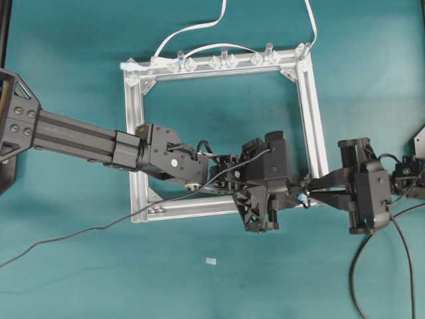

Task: Insert the wire through the string loop located on the right side.
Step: 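Open the right gripper and pull it back from the cable, then pull the plug leftward with the left gripper, drawing cable through the loop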

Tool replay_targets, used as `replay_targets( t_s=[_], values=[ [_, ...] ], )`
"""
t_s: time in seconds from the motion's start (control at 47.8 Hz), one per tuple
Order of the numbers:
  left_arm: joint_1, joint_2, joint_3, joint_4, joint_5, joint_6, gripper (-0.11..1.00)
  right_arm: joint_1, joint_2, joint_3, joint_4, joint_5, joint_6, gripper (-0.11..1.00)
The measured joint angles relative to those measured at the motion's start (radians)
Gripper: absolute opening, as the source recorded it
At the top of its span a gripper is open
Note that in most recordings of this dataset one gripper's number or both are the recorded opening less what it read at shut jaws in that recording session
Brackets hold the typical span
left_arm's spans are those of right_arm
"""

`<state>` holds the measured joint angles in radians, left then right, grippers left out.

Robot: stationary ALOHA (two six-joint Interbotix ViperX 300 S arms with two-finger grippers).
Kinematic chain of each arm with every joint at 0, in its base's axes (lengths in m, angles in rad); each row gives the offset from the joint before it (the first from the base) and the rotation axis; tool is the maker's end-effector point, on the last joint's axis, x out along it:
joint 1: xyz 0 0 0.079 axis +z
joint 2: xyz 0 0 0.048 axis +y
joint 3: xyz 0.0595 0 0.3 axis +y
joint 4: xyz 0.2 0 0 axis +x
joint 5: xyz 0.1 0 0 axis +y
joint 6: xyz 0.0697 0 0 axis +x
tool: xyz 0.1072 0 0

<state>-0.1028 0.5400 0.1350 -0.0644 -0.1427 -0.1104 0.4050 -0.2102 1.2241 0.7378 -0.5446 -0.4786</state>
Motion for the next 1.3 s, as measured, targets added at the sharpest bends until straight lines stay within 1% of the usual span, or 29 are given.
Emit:
replay_targets(
  t_s=[0.021,0.063,0.125,0.188,0.272,0.314,0.335,0.586,0.774,1.004,1.297],
  values=[
    [0.002,0.0,0.0,0.0,0.0,0.0,0.33,0.002,0.0,0.0,0.002,0.0,0.002,0.12],
    [0.0,0.0,0.0,0.0,0.0,0.0,0.33,0.0,0.0,0.0,0.0,0.0,0.002,0.18],
    [0.0,0.0,0.0,0.0,0.0,0.0,0.33,0.0,-0.002,0.0,0.002,0.0,0.006,0.35],
    [0.0,0.0,0.0,0.002,0.0,0.0,0.33,0.0,0.0,0.0,0.003,0.0,0.008,0.55],
    [0.002,0.0,0.0,0.002,0.0,0.0,0.33,0.0,0.0,0.002,0.003,0.0,0.008,0.79],
    [0.0,0.0,0.0,0.002,0.0,0.0,0.33,-0.002,0.0,0.005,0.003,0.0,0.008,0.88],
    [0.002,-0.002,0.0,0.002,0.002,0.0,0.33,-0.002,0.0,0.006,0.003,0.0,0.006,0.89],
    [0.0,-0.014,0.002,0.0,0.026,0.0,0.33,-0.002,-0.023,0.034,0.003,0.009,0.009,0.88],
    [0.003,-0.021,0.002,0.002,0.048,0.0,0.24,0.0,-0.083,0.06,0.005,0.015,0.009,0.88],
    [0.0,-0.043,0.012,0.002,0.064,0.0,0.24,-0.002,-0.156,0.089,0.018,0.023,0.011,0.87],
    [-0.011,-0.052,0.018,0.002,0.109,0.0,0.24,-0.002,-0.166,0.098,0.026,0.025,0.011,0.87]
  ],
)
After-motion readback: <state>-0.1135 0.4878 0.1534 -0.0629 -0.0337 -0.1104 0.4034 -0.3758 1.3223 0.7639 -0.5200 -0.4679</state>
